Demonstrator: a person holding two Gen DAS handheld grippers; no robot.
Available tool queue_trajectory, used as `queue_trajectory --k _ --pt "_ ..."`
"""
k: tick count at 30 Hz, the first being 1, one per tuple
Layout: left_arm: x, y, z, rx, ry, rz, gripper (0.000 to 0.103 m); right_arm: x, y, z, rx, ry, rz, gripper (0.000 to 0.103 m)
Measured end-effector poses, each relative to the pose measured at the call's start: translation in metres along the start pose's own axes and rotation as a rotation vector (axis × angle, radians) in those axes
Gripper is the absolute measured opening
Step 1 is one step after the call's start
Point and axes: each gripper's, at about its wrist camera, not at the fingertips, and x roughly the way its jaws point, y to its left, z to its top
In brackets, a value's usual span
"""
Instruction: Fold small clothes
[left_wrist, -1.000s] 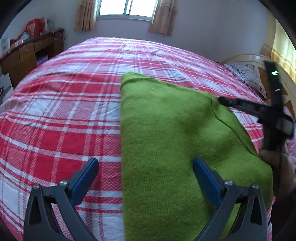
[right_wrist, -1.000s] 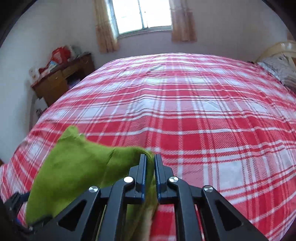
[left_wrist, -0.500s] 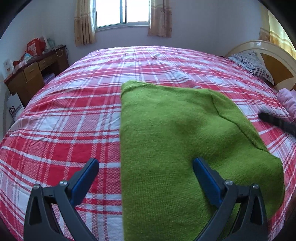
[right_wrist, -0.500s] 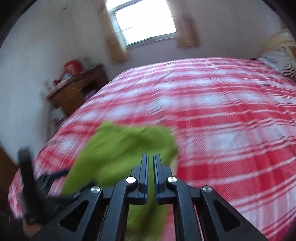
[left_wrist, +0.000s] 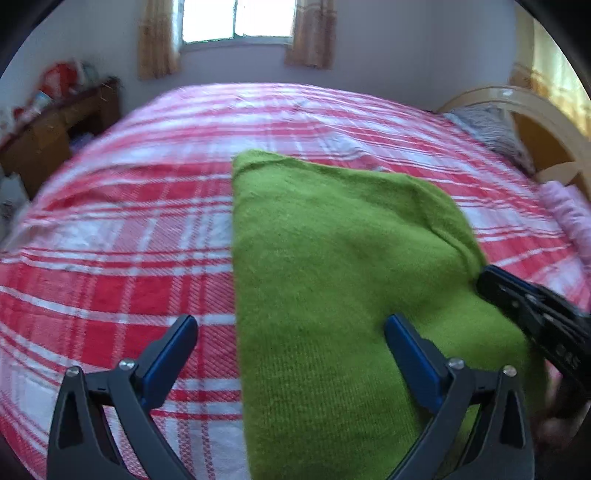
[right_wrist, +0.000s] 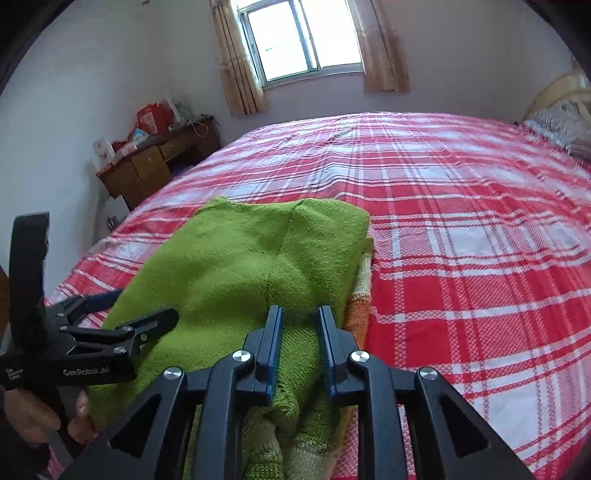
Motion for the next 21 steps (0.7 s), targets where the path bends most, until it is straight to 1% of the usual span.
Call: queue_trajectory --k 2,3,4,5,6,8,9,11,12,13,14,15,17,20,21 --pt "-0.002 0.013 0.001 -0.056 0.03 -0.106 0.086 -0.003 -0.005 -0.001 0.039 -0.013 0.041 0.032" --pt "-0.003 0.02 0.004 -0.092 0.042 -0.152 0.084 -0.006 -0.01 -0.001 0.067 -0.026 0.023 0.039" --pt "-0.006 0.028 0.008 -0.133 0.033 -0.19 0.084 -0.008 -0.014 -0.002 0.097 -0.035 -0.006 0.07" --pt "-0.009 0.032 0.013 -0.153 0.015 -0.205 0.084 -0.011 -0.019 -0.003 0.125 -0.047 -0.014 0.091" --pt "-0.011 0.036 0.019 -0.171 -0.01 -0.217 0.084 -0.019 -0.028 -0.005 0.177 -0.083 0.016 0.091" --pt "-0.01 0.042 0.03 -0.193 -0.03 -0.209 0.084 -0.027 -0.047 -0.009 0.273 -0.128 0.075 0.091" --pt "-0.004 0.043 0.037 -0.205 -0.021 -0.216 0.084 -0.028 -0.06 -0.013 0.349 -0.137 0.093 0.091" --pt "0.012 0.041 0.042 -0.208 0.025 -0.258 0.086 -0.025 -0.083 -0.022 0.485 -0.123 0.135 0.091" --pt "0.022 0.039 0.042 -0.212 0.054 -0.269 0.086 -0.025 -0.089 -0.023 0.515 -0.13 0.159 0.091" --pt "0.036 0.039 0.038 -0.219 0.103 -0.274 0.086 -0.029 -0.092 -0.024 0.529 -0.161 0.185 0.091" --pt "0.042 0.038 0.032 -0.197 0.094 -0.281 0.086 -0.032 -0.091 -0.025 0.526 -0.178 0.19 0.091" --pt "0.038 0.037 0.03 -0.17 0.072 -0.289 0.09 -0.031 -0.089 -0.025 0.517 -0.17 0.183 0.091" --pt "0.037 0.036 0.025 -0.129 0.066 -0.305 0.09 -0.028 -0.084 -0.021 0.492 -0.151 0.168 0.091" --pt "0.037 0.038 0.022 -0.122 0.048 -0.329 0.09 -0.026 -0.071 -0.015 0.429 -0.134 0.163 0.091" --pt "0.037 0.037 0.023 -0.123 0.049 -0.329 0.09 -0.026 -0.063 -0.011 0.39 -0.128 0.159 0.091"
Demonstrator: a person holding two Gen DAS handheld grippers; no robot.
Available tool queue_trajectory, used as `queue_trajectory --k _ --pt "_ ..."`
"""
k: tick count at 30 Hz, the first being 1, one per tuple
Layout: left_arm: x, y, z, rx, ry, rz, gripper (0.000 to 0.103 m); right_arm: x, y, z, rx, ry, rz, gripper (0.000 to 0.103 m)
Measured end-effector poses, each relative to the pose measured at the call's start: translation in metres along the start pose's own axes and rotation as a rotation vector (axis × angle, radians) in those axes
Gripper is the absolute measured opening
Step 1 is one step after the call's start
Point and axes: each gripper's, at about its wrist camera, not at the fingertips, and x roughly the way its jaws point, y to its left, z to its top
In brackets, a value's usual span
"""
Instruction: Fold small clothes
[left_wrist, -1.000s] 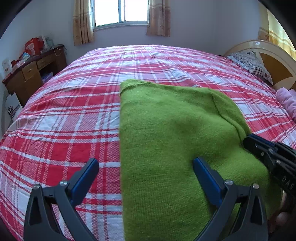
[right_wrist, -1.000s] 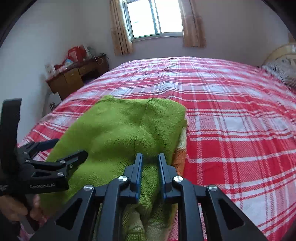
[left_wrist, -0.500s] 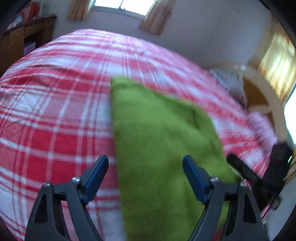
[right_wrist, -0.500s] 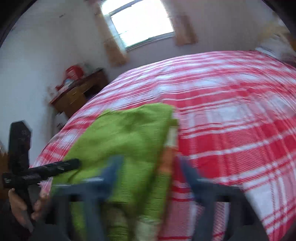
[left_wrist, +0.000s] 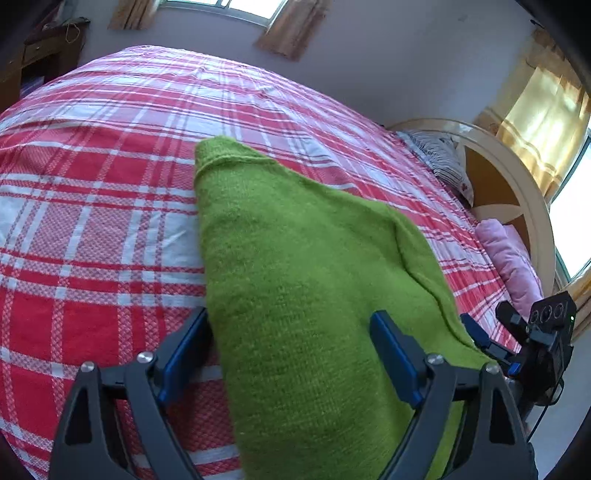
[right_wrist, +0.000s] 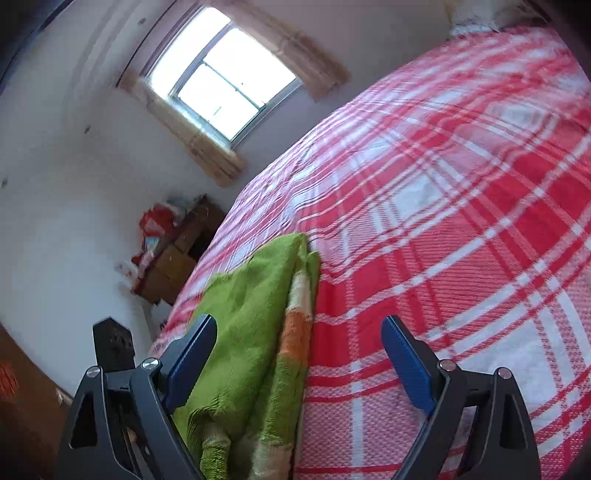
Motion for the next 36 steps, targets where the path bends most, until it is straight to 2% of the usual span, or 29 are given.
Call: queue_trajectory --k 3,8,11,12,13,16,17,20,23,24,25,26,27,28,30,33,36 --pt "-0.002 0.002 0.002 0.008 0.0 0.004 0.09 0.012 0.016 0.002 -0.06 0.051 -0.004 0.091" --pt "-0.005 0.006 0.004 -0.032 -0.014 -0.033 0.09 0.063 0.03 0.004 -0.12 0.255 -0.024 0.092" --pt "-0.005 0.009 0.004 -0.054 -0.026 -0.065 0.09 0.067 0.056 -0.001 -0.26 0.26 0.025 0.091" --pt "-0.005 0.01 0.004 -0.058 -0.027 -0.076 0.091 0.063 0.061 -0.004 -0.286 0.254 0.087 0.089" --pt "-0.005 0.01 0.004 -0.059 -0.027 -0.087 0.092 0.059 0.063 -0.006 -0.294 0.244 0.136 0.082" --pt "-0.006 0.01 0.005 -0.064 -0.031 -0.122 0.094 0.047 0.059 -0.006 -0.27 0.219 0.203 0.08" --pt "-0.006 0.009 0.005 -0.061 -0.028 -0.125 0.095 0.05 0.056 -0.005 -0.257 0.225 0.194 0.08" --pt "-0.005 0.004 0.005 -0.041 -0.018 -0.115 0.095 0.069 0.043 -0.004 -0.184 0.284 0.046 0.08" --pt "-0.002 -0.001 0.005 -0.021 -0.009 -0.091 0.094 0.073 0.041 -0.003 -0.174 0.288 0.035 0.08" --pt "-0.001 -0.003 0.005 -0.011 -0.006 -0.075 0.09 0.074 0.044 -0.003 -0.192 0.293 0.015 0.08" --pt "-0.001 -0.006 0.004 0.001 -0.006 -0.043 0.087 0.075 0.049 -0.007 -0.22 0.298 -0.022 0.073" --pt "-0.001 -0.008 0.003 0.01 -0.008 -0.022 0.079 0.076 0.052 -0.009 -0.24 0.303 -0.04 0.063" --pt "-0.001 -0.01 0.002 0.019 -0.009 -0.015 0.069 0.078 0.055 -0.009 -0.252 0.31 -0.042 0.059" --pt "-0.001 -0.011 0.0 0.025 -0.007 -0.016 0.066 0.078 0.056 -0.01 -0.245 0.313 -0.039 0.053" --pt "-0.004 -0.016 -0.004 0.031 -0.003 -0.014 0.055 0.073 0.056 -0.014 -0.204 0.317 -0.043 0.05" --pt "-0.013 -0.023 -0.016 0.021 -0.002 0.001 0.048 0.062 0.058 -0.025 -0.158 0.331 -0.031 0.044" --pt "-0.027 -0.027 -0.031 -0.008 0.033 -0.005 0.046 0.042 0.065 -0.041 -0.149 0.355 -0.014 0.043"
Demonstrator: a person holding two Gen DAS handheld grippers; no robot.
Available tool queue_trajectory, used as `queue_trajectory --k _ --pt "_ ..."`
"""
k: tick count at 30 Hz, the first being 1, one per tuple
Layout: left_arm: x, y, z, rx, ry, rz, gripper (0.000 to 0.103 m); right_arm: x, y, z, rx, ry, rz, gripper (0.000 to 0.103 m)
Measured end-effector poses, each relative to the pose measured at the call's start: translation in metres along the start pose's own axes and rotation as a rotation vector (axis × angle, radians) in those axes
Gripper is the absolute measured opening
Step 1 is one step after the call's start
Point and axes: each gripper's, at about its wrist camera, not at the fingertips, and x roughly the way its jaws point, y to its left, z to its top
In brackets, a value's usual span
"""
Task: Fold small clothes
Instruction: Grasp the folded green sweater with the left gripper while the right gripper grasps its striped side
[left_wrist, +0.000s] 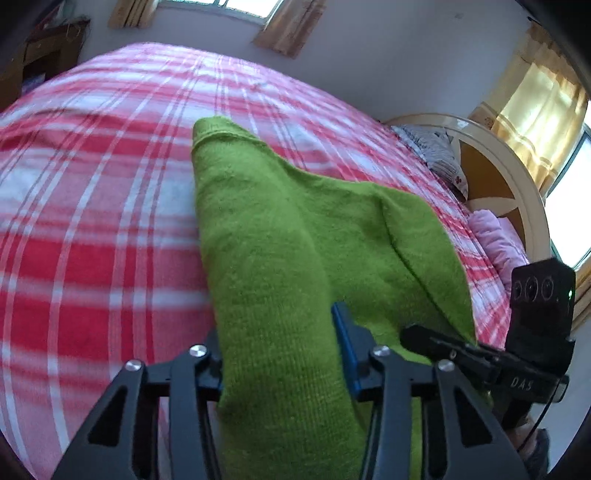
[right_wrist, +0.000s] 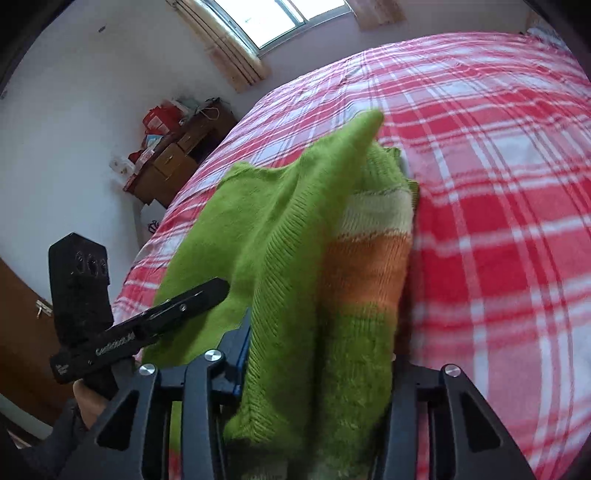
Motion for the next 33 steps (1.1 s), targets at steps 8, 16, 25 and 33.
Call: queue_trajectory --k 8,16,25,33 --pt "-0.056 -0.01 -0.071 -0.005 0.116 -0.036 0.046 -0.049 0.025 -0.086 0.001 0.09 0.112 0.042" --pt "-0.069 -0.004 -0.091 -0.01 0.14 -0.075 0.061 -0.064 0.03 -0.12 -0.016 0.062 0.086 0.057" --pt "-0.062 -0.012 -0.088 0.047 0.06 -0.073 0.079 -0.064 0.03 -0.112 0.01 -0.079 -0.008 0.078" --pt "-0.059 -0.004 -0.094 0.023 0.028 -0.101 0.072 -0.039 0.046 -0.102 -0.079 -0.036 0.053 0.078"
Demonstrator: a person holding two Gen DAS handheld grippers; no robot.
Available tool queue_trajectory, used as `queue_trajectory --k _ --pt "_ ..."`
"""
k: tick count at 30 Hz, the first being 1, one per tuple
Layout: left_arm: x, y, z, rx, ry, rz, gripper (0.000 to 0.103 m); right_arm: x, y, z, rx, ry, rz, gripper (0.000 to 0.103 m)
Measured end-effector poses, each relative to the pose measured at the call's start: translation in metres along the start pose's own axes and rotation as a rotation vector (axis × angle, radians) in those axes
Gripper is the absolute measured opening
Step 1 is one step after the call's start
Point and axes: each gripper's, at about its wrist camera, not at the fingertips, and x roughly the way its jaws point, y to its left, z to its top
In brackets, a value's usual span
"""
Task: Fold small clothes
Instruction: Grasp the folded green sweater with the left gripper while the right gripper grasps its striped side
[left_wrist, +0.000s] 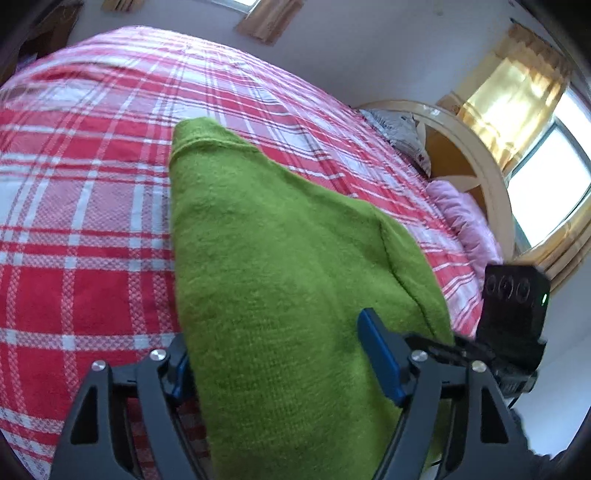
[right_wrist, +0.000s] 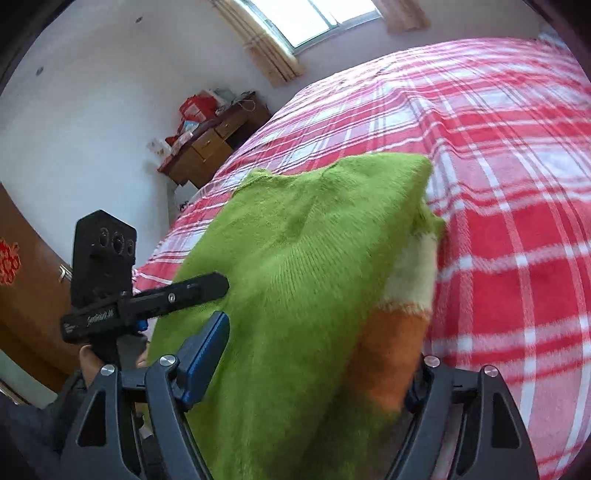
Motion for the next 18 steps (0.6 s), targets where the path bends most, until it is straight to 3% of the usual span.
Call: queue_trajectory --k 2,5,8,13,18 --pt "0.001 -0.005 0.0 0.019 -0.011 0.051 0.062 0.006 0.003 0.006 -0.005 -0.001 -0.061 0.058" --pt "-0.004 -0.004 -0.001 -0.02 -0.026 0.049 0.047 0.007 0.011 0.005 -0.009 -0.01 -0.09 0.047" --pt "-0.011 -0.008 -0.005 -0.03 -0.048 0.07 0.04 0.003 0.025 0.003 -0.032 -0.022 -0.143 0.042" --pt "-0.029 -0.033 -0.014 0.072 -0.092 0.171 0.037 -0.019 0.048 -0.007 -0.103 -0.067 -0.177 0.04" --pt "-0.061 -0.026 -0.016 0.063 -0.151 0.222 0.037 -0.022 0.074 -0.009 -0.125 -0.084 -0.126 0.04"
